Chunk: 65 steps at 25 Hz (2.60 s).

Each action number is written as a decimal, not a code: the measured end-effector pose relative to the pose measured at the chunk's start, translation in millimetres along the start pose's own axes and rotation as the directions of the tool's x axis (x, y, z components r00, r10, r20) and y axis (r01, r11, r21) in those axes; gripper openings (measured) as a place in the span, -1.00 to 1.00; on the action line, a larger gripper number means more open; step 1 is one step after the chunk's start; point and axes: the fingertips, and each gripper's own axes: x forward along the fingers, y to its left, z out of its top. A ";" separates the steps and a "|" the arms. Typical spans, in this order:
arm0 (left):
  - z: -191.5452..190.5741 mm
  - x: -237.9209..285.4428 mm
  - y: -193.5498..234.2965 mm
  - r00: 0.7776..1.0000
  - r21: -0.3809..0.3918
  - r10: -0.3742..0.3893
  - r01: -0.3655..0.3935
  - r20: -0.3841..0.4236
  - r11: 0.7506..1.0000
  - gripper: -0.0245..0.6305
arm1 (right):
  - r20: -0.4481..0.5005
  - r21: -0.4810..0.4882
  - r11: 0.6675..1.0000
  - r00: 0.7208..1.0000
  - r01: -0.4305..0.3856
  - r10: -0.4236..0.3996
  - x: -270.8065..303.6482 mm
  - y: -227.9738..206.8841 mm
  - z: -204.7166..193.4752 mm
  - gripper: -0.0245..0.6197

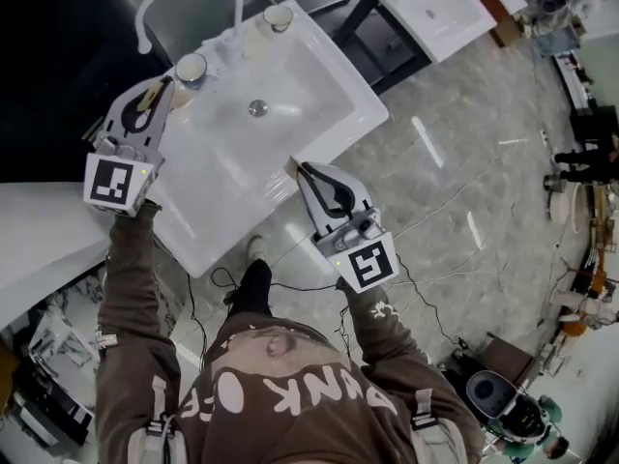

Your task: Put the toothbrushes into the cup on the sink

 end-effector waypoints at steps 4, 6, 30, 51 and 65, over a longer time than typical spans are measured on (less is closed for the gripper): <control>-23.3 25.8 16.8 1.000 0.016 0.014 -0.014 -0.003 1.000 -0.91 | -0.004 0.009 1.000 1.000 -0.007 0.007 10.6 -5.3 -8.9 -0.84; -36.2 36.3 26.3 1.000 0.023 0.027 -0.027 -0.012 0.999 -0.91 | -0.007 0.018 1.000 1.000 -0.008 0.008 13.4 -6.9 -12.3 -0.84; -132.2 110.6 49.3 0.996 -0.046 0.039 -0.043 -0.076 0.998 -0.91 | -0.045 0.034 0.999 0.999 -0.005 0.007 42.0 -25.7 -48.2 -0.84; -128.5 120.7 44.9 0.999 -0.007 0.030 -0.030 -0.035 1.000 -0.63 | 0.079 -0.116 0.993 0.997 0.032 -0.023 153.4 -137.2 -26.5 -0.84; -112.0 115.0 42.9 0.999 0.000 0.038 -0.038 -0.012 0.999 -0.59 | 0.101 -0.165 0.984 0.994 0.067 -0.051 253.7 -222.1 -28.2 -0.85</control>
